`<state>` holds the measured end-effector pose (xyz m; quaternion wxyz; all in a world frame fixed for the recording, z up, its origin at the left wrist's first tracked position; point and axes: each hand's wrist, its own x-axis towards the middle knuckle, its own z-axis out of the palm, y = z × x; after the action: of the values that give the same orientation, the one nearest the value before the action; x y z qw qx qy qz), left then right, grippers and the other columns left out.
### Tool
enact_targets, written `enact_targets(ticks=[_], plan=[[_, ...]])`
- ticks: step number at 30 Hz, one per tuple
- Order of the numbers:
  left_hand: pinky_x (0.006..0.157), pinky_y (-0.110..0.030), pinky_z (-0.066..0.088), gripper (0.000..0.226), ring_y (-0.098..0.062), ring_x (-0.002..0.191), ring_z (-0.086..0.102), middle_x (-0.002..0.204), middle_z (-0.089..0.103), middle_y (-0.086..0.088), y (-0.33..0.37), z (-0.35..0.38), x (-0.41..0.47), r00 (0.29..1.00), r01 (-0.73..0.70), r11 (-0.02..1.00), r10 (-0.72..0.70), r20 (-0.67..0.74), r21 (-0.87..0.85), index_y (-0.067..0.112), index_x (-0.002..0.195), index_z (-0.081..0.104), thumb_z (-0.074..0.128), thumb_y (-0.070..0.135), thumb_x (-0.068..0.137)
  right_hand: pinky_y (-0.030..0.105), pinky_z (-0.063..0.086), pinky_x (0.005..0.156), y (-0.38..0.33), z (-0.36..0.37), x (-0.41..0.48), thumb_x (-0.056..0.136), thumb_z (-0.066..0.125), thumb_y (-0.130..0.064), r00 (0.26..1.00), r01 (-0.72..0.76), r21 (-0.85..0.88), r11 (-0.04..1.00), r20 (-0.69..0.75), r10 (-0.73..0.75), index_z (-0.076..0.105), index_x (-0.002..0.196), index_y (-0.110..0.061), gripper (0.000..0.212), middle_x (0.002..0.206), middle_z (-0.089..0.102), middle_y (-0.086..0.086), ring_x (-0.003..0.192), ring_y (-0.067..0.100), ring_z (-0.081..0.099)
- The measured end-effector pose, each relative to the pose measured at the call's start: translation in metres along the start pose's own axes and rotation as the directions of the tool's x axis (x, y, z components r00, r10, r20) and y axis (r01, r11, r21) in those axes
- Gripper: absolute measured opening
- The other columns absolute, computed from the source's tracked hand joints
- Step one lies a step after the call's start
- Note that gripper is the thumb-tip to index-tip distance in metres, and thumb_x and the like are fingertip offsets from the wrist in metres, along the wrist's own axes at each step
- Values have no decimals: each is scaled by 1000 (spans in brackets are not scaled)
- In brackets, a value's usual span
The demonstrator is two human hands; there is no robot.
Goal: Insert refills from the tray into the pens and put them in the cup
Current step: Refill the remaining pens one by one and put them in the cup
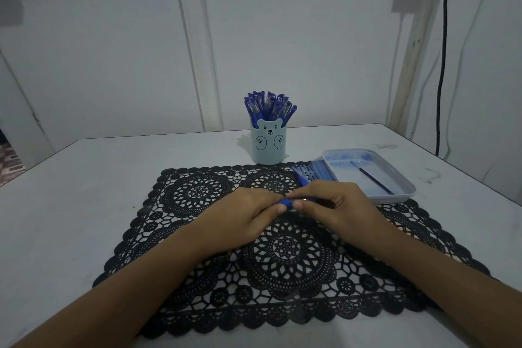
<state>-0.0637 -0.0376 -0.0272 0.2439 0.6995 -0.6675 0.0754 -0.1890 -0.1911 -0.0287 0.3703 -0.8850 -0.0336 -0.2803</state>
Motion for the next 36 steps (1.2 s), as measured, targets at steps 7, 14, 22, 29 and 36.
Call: enact_targets(ticks=[7, 14, 22, 29, 36], plan=[[63, -27, 51, 37, -9, 73, 54, 93, 57, 1, 0, 9, 2, 982, 2, 981, 35, -185, 195, 14, 107, 58, 42, 43, 89, 8, 40, 55, 0, -1, 2, 82, 66, -26, 988, -130, 31, 991, -85, 132, 54, 85, -35, 15, 69, 61, -12, 56, -6, 54], [68, -22, 44, 36, -10, 74, 50, 88, 55, 0, -9, -2, 8, 941, 101, 972, -25, -336, 210, 9, 100, 64, 43, 36, 90, 14, 41, 82, 8, 4, 1, 94, 43, -38, 989, -131, -176, 976, -94, 116, 51, 114, -33, 23, 102, 60, -12, 90, -4, 52], [73, -10, 44, 20, -4, 78, 56, 89, 60, 6, -14, -38, 28, 722, 366, 924, -358, -592, -112, 12, 108, 60, 55, 19, 90, 33, 3, 114, 20, 13, 2, 97, 29, -44, 948, -69, -643, 763, 195, 250, 32, 142, -23, 50, 151, 20, -5, 139, 10, 14], [70, -32, 57, 9, -23, 85, 64, 87, 60, -5, -27, -88, 91, 569, 268, 810, -570, -593, -521, 11, 95, 51, 57, 11, 88, 29, -2, 114, 21, 13, 2, 98, 26, -44, 945, -68, -643, 763, 203, 256, 30, 143, -24, 49, 154, 13, -6, 140, 9, 8], [72, -36, 57, 10, -22, 82, 61, 78, 54, 4, -35, -109, 149, 577, 195, 872, -472, -666, -450, 11, 93, 46, 56, 11, 88, 25, -4, 111, 24, 13, 0, 97, 21, -47, 953, -57, -634, 771, 196, 231, 29, 143, -25, 52, 153, 14, -8, 140, 7, 7]])
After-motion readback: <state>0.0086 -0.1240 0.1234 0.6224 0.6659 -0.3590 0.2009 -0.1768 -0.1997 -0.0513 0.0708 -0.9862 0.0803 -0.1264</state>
